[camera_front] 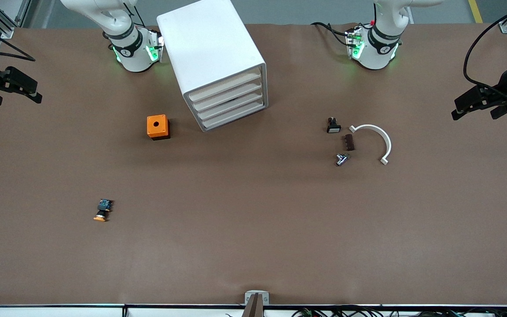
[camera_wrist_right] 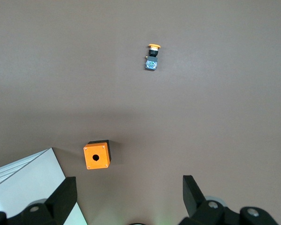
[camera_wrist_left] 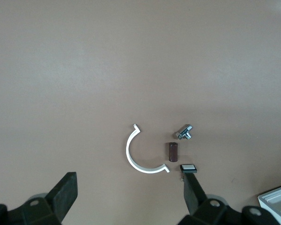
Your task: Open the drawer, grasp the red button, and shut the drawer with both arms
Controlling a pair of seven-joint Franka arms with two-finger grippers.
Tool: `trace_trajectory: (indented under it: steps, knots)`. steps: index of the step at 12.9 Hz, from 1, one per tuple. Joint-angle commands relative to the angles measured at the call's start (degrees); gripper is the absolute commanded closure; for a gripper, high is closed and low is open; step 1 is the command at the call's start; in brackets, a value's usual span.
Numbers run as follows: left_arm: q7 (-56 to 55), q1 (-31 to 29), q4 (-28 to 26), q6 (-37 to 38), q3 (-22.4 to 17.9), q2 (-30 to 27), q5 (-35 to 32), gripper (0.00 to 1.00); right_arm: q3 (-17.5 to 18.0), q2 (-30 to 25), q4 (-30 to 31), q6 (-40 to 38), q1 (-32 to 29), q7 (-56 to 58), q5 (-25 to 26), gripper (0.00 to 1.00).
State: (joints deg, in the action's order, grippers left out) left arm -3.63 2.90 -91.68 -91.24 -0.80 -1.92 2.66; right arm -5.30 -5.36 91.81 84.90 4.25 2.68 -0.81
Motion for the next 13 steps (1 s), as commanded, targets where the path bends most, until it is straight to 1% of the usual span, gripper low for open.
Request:
trace_trajectory:
  steps: [1, 5, 7, 9, 11, 13]
  knots:
    - [0.12, 0.00, 0.10, 0.71, 0.19, -0.46, -1.25, 0.00, 0.12, -1.32, 1.26, 0.27, 0.23, -0.84, 0.02, 0.00]
    - [0.99, -0.35, 0.01, 0.80, -0.07, -0.02, -1.25, 0.00, 0.12, -1.32, 1.17, 0.00, 0.23, -0.75, 0.11, 0.00]
    - [1.08, -1.31, -0.08, 2.38, -0.25, 0.24, -1.25, 0.00, 0.12, -1.32, 1.17, -0.17, 0.23, -0.84, 0.11, 0.00]
    - [1.08, -1.76, -0.08, 2.29, -0.51, 2.00, -1.16, 0.00, 0.03, -1.32, 1.00, -0.26, 0.06, -0.75, 0.11, 0.00]
    - [1.08, -4.30, 0.36, 1.94, -0.43, 4.45, -0.73, 0.00, -0.06, -1.23, 0.91, -0.17, -0.03, -0.75, 0.11, 0.00]
    - [1.08, -4.40, 0.27, 1.68, -0.43, 7.18, -1.07, 0.00, -0.06, -1.23, 0.82, -0.17, -0.12, -0.49, 0.11, 0.00]
